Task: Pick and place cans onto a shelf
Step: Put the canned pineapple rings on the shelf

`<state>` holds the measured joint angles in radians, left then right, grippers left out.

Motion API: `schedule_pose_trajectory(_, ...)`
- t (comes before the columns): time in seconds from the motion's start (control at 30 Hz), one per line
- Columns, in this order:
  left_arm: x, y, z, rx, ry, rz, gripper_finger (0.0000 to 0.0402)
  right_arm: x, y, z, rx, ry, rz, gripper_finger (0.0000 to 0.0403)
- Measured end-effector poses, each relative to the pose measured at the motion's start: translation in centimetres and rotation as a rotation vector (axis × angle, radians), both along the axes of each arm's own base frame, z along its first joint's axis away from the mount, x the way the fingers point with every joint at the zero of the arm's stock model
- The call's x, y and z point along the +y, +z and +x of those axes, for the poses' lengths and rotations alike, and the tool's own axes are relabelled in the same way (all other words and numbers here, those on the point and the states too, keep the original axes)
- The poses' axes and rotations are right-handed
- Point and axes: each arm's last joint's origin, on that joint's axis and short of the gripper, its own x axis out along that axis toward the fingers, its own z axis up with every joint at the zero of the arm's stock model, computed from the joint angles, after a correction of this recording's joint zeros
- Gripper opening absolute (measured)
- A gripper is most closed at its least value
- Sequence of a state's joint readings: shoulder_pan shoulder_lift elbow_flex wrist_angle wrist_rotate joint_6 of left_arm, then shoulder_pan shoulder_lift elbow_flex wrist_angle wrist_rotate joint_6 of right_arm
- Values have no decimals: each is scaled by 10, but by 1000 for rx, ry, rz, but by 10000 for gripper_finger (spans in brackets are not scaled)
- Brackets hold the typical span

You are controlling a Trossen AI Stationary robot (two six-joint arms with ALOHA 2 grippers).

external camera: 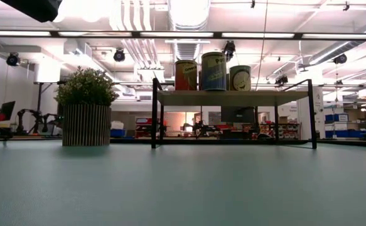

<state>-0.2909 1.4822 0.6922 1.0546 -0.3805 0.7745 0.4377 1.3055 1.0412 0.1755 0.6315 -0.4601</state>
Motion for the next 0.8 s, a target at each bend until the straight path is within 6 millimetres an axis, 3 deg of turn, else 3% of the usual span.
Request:
schedule_pose_trajectory(0.33,1,0,0,7,25,-12,207,-1,1,-3,8,-5,10,143)
schedule_pose_trajectory(0.57,3,-1,-2,23,161,-26,239,-11,16,-18,135,-144,18,144)
schedule_pose_trajectory(0.8,2,1,-3,26,191,-26,250,-24,24,-41,320,-360,64,144)
